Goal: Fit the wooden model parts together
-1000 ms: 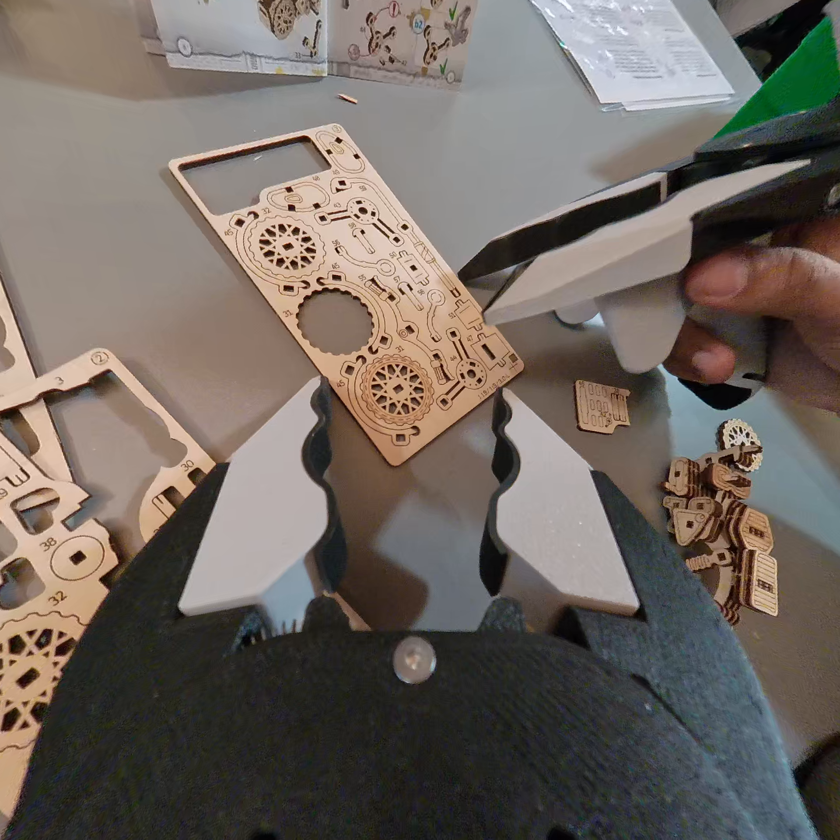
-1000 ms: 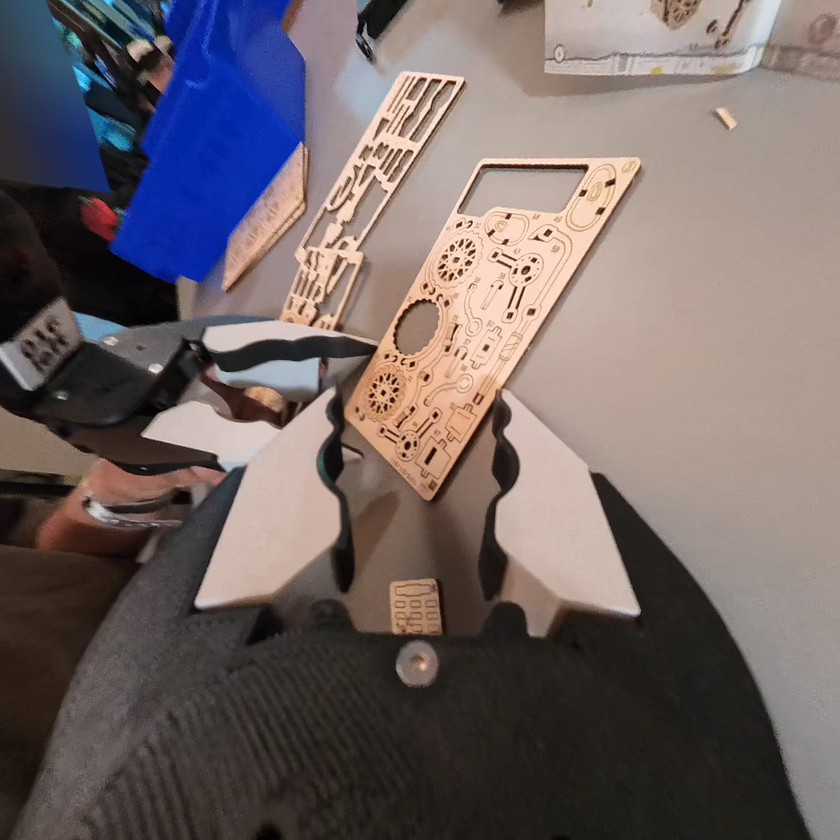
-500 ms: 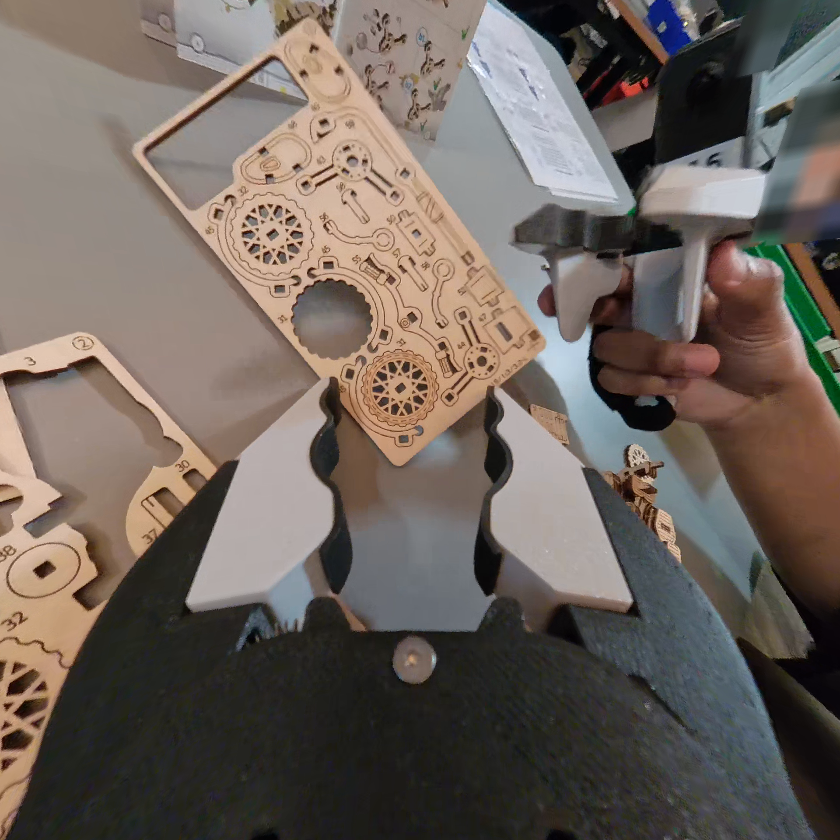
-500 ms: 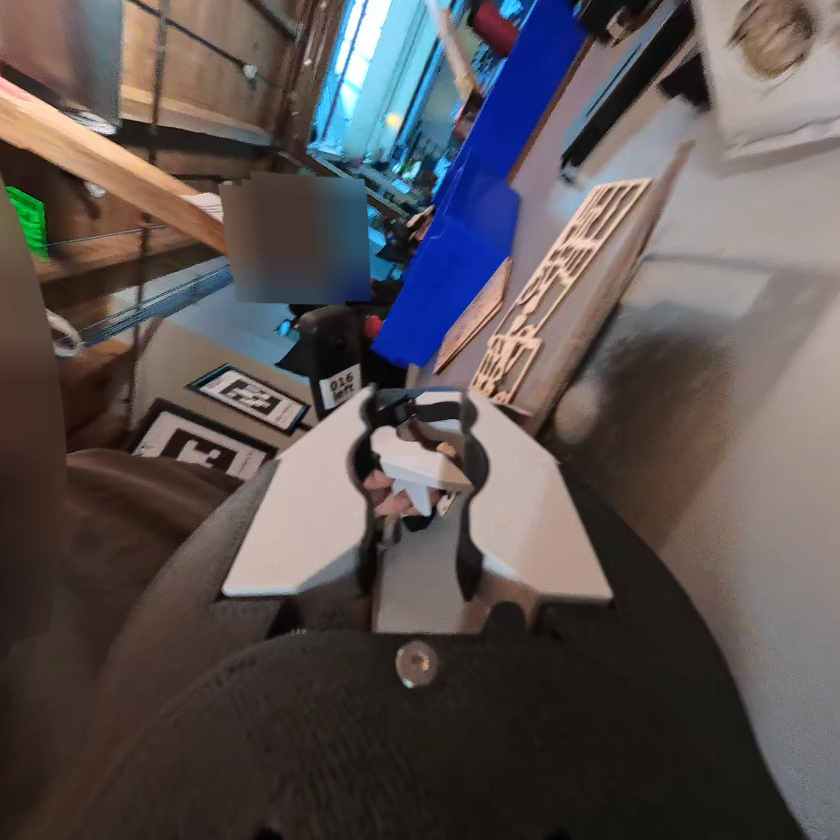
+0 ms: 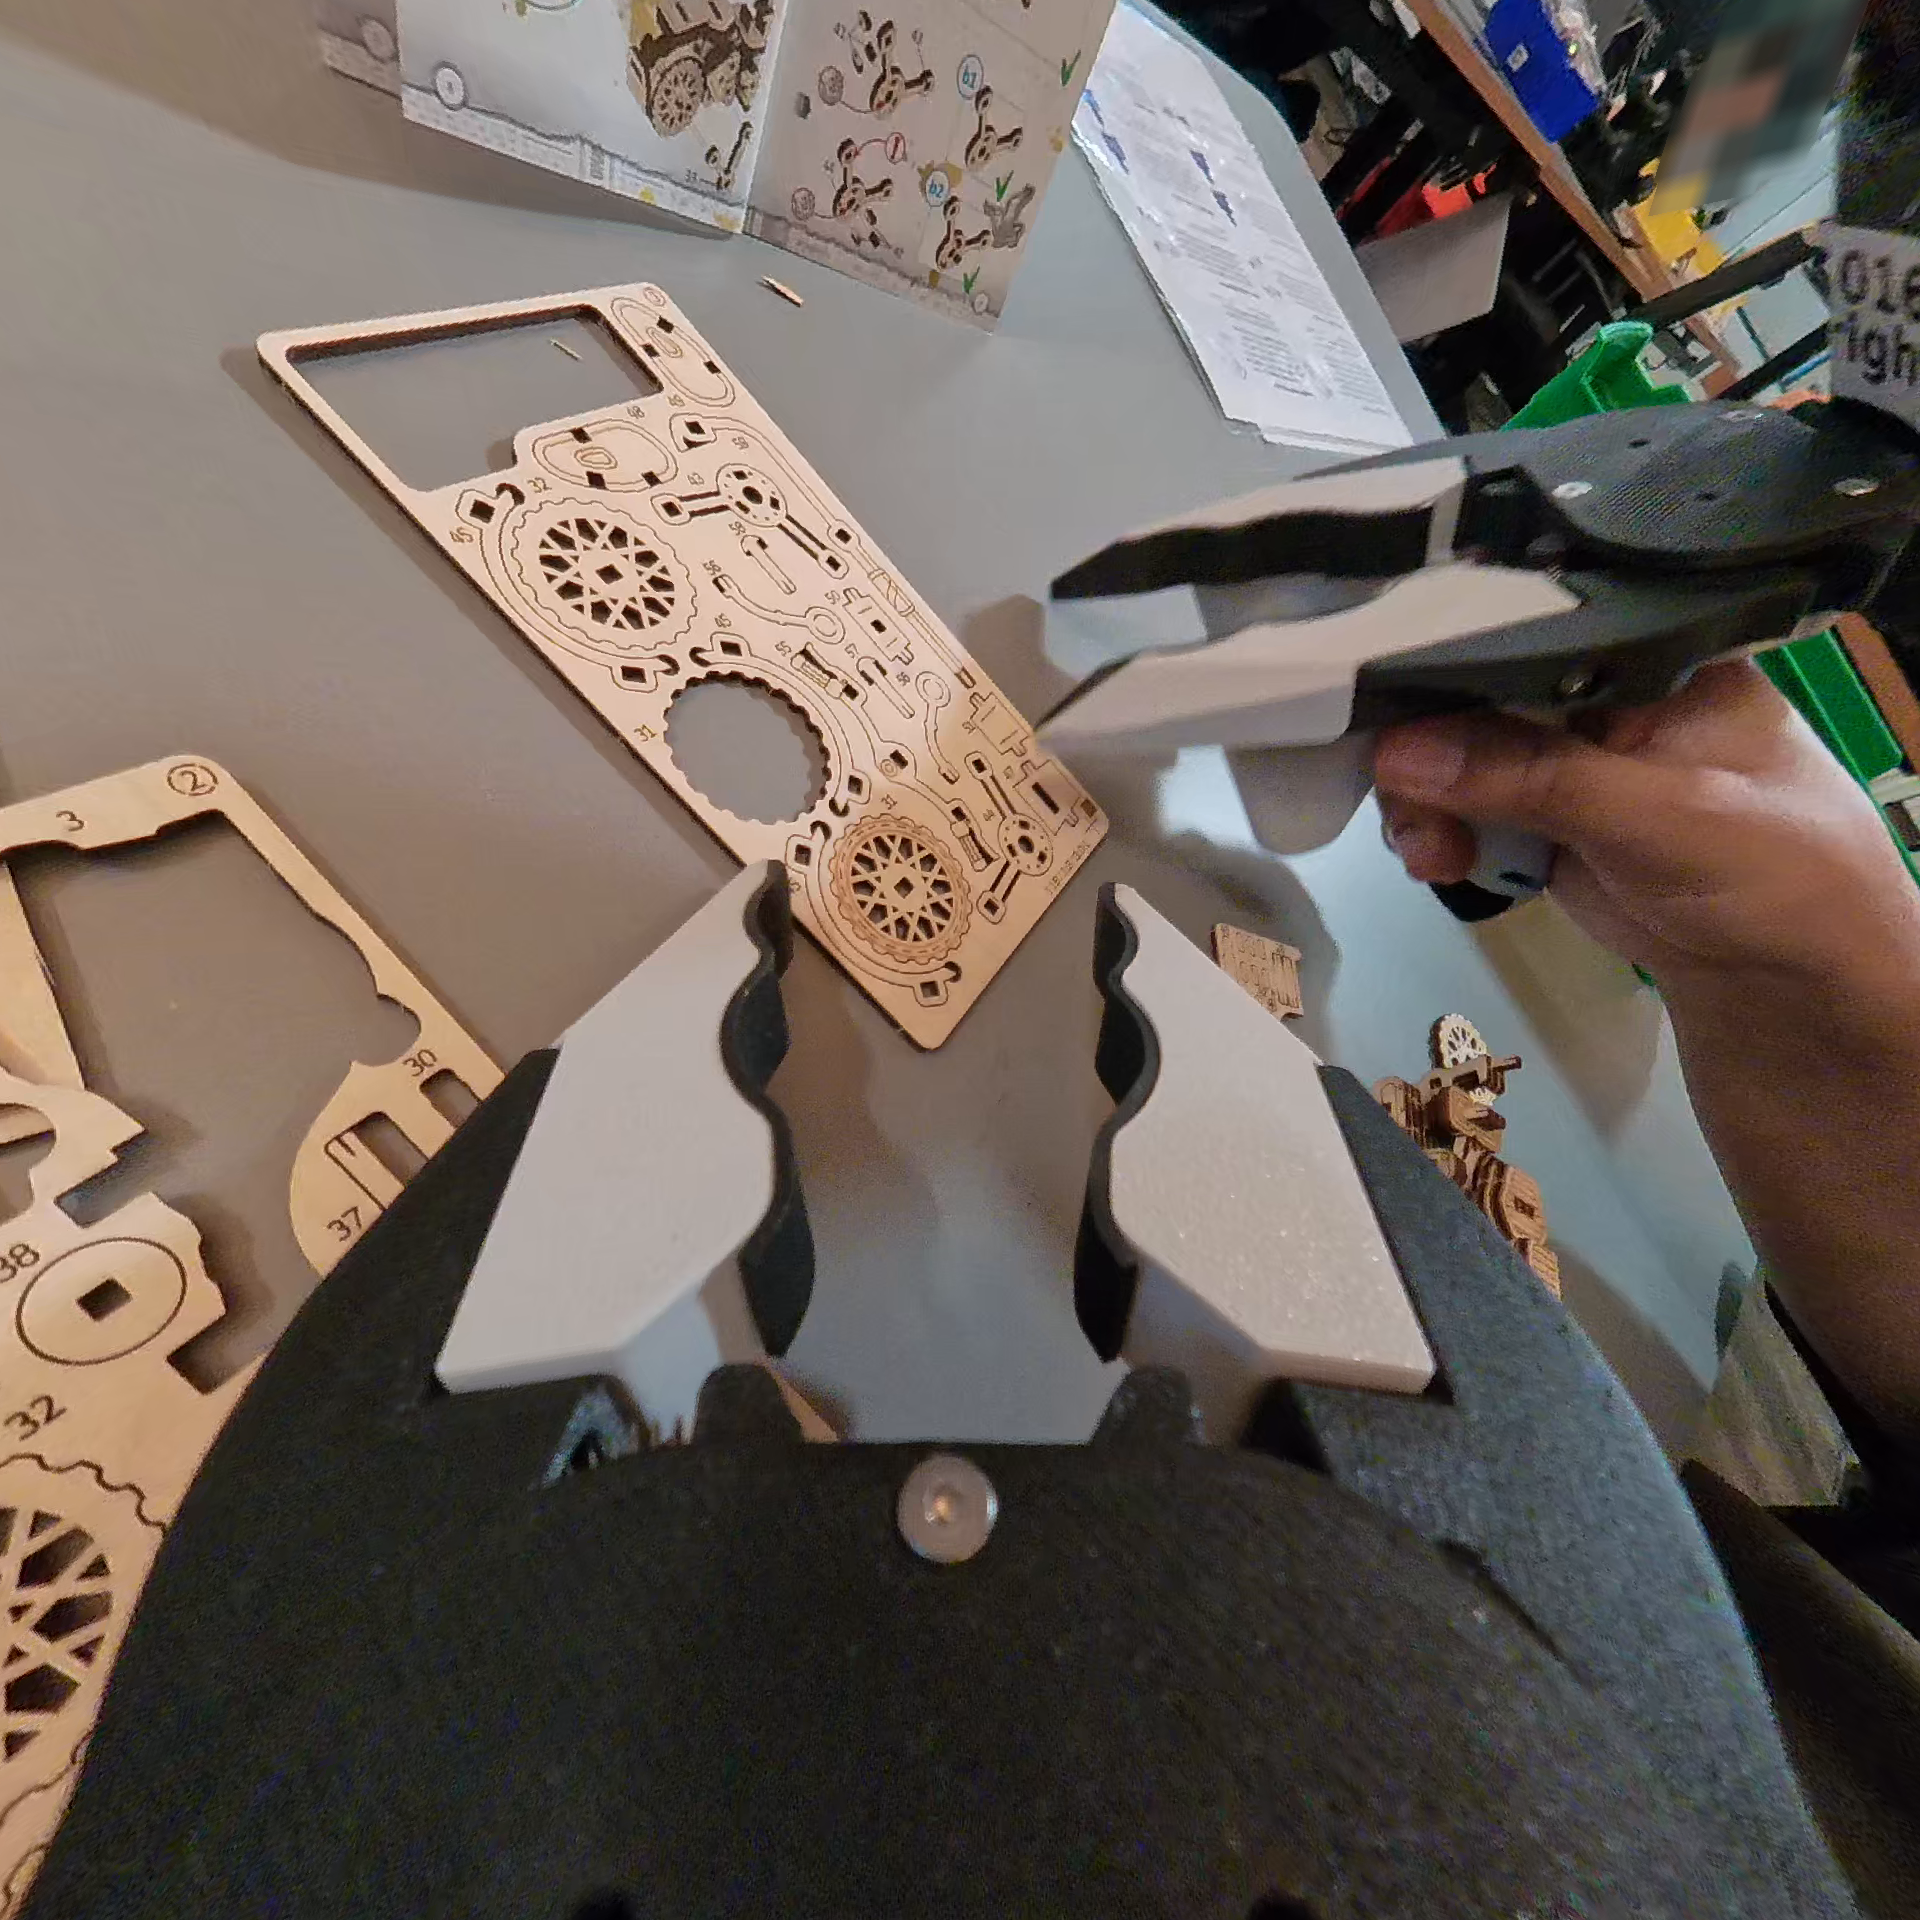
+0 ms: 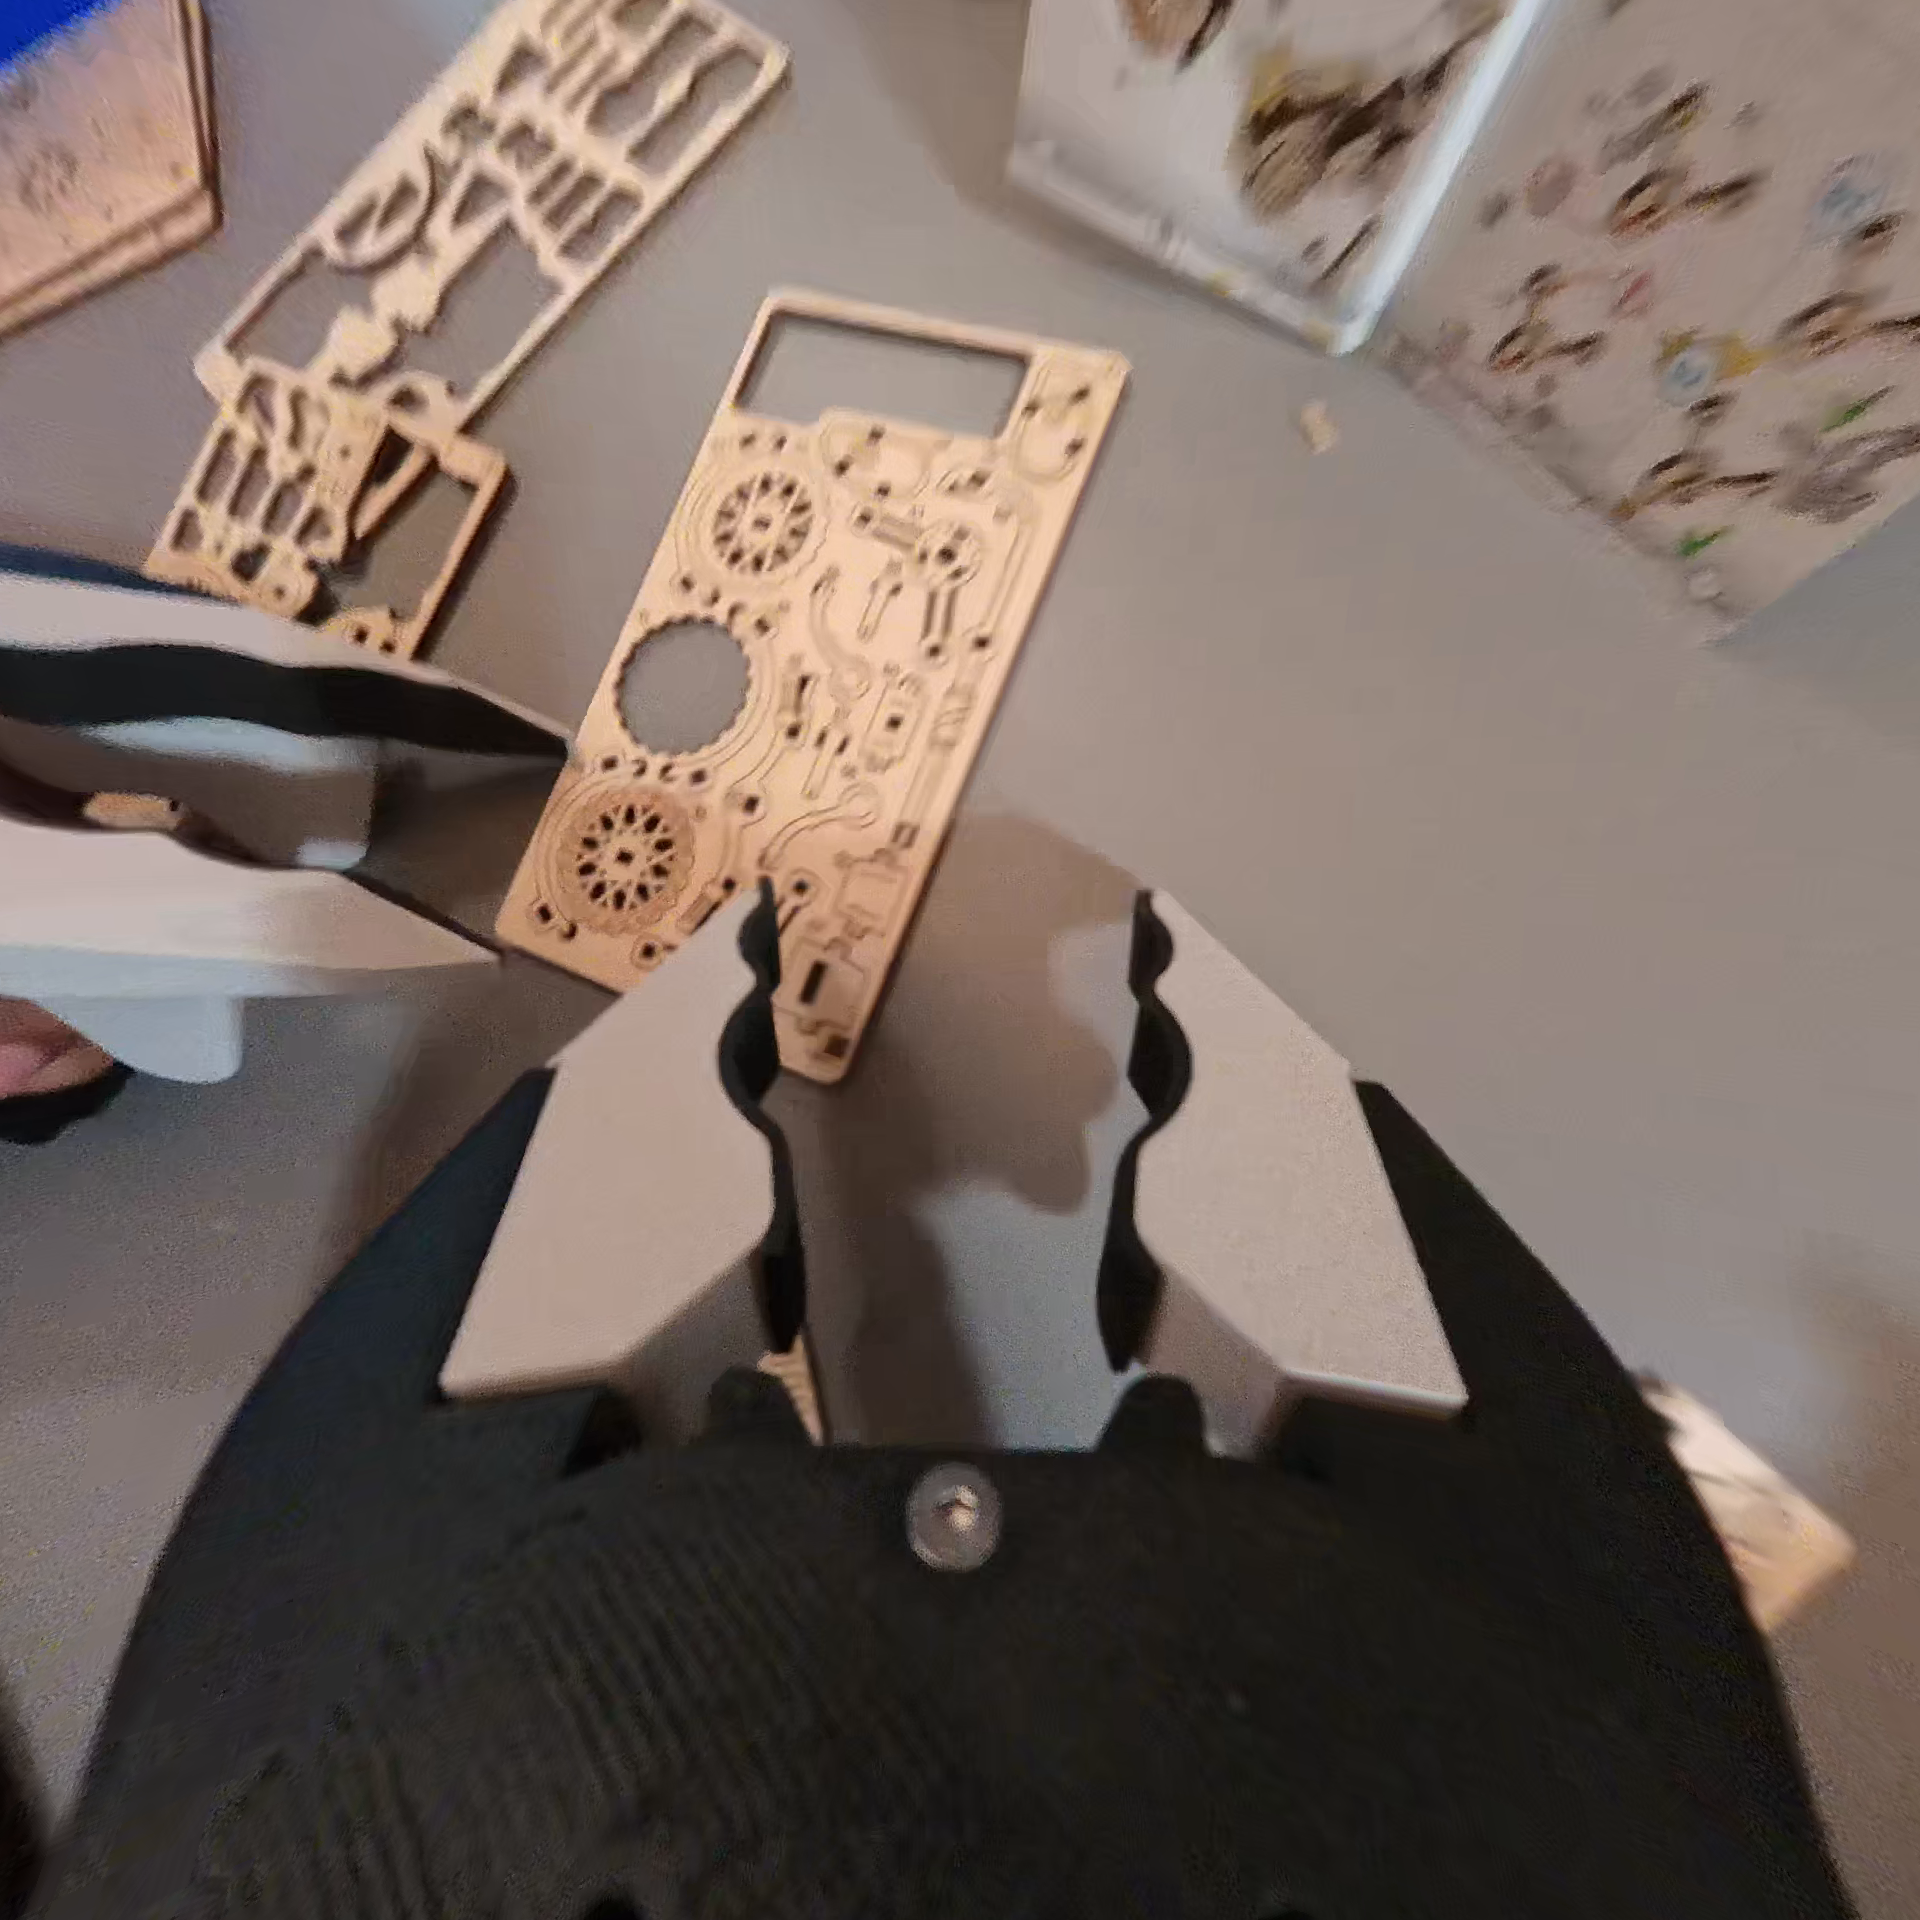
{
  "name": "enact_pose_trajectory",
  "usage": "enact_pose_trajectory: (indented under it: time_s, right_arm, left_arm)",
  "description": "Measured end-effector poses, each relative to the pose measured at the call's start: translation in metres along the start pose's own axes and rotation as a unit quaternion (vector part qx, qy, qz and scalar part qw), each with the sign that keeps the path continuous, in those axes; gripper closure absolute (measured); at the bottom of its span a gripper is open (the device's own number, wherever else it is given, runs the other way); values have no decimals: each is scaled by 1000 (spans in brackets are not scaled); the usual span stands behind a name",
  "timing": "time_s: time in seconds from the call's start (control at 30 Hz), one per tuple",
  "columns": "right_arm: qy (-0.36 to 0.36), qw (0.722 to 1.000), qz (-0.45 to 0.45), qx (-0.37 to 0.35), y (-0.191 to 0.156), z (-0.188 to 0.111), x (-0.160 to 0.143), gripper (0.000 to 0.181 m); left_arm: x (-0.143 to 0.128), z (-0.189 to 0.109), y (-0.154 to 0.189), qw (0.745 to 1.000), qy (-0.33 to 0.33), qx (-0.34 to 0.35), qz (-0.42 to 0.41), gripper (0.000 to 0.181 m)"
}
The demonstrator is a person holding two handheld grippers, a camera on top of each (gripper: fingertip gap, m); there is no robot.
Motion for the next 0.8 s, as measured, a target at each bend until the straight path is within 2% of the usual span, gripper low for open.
enact_pose_trajectory:
  time_s: [0.03, 0.13, 0.2, 0.27, 0.3, 0.37, 0.4, 0.43, 0.6, 0.67, 0.73, 0.8]
  right_arm:
    - [5, 1000, -3, 3, -7, 4, 1, 111]
    - [6, 997, 5, 75, -39, 11, 2, 116]
    - [-9, 988, 54, 142, -54, 14, 0, 146]
    - [14, 974, 104, 199, -57, 12, 2, 132]
    - [28, 964, 128, 231, -58, 10, 5, 124]
    - [67, 927, 178, 324, -66, 0, 15, 145]
    - [82, 908, 201, 358, -70, -3, 19, 145]
    - [83, 904, 206, 366, -71, -2, 20, 148]
    - [79, 968, 104, 216, -52, 3, 15, 142]
    - [83, 984, 65, 145, -38, -1, 16, 138]
    - [67, 994, 32, 82, -27, -3, 11, 132]
    - [43, 998, 8, 50, -26, 0, 5, 124]
  left_arm:
    - [0, 0, 1, 1000, -2, 1, 3, 122]
    - [-2, 1, 2, 1000, -8, 1, 11, 122]
    - [-3, 2, 3, 1000, -14, -2, 11, 128]
    - [-3, 1, 4, 1000, -13, -15, 9, 125]
    - [-3, 1, 4, 1000, -12, -15, 7, 126]
    - [-4, 1, 5, 1000, -16, -17, 10, 126]
    - [-5, 2, 6, 1000, -19, -18, 13, 126]
    - [-5, 2, 6, 999, -21, -19, 15, 127]
    - [-1, -4, 6, 1000, 4, -29, 2, 127]
    - [5, -13, 3, 999, 33, -3, -1, 127]
    - [10, -24, -5, 997, 37, 66, 4, 127]
    - [8, -31, -16, 987, 15, 159, 26, 126]
Point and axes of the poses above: each gripper's, where its closed fingertips meet, z out along the fingers, x out of its top, y = z × x across the jaws, the point moved 4 cm from there along -z, back along the fingers, and after that the axes turned 2 degrees about -z, right-handed, at the moved point
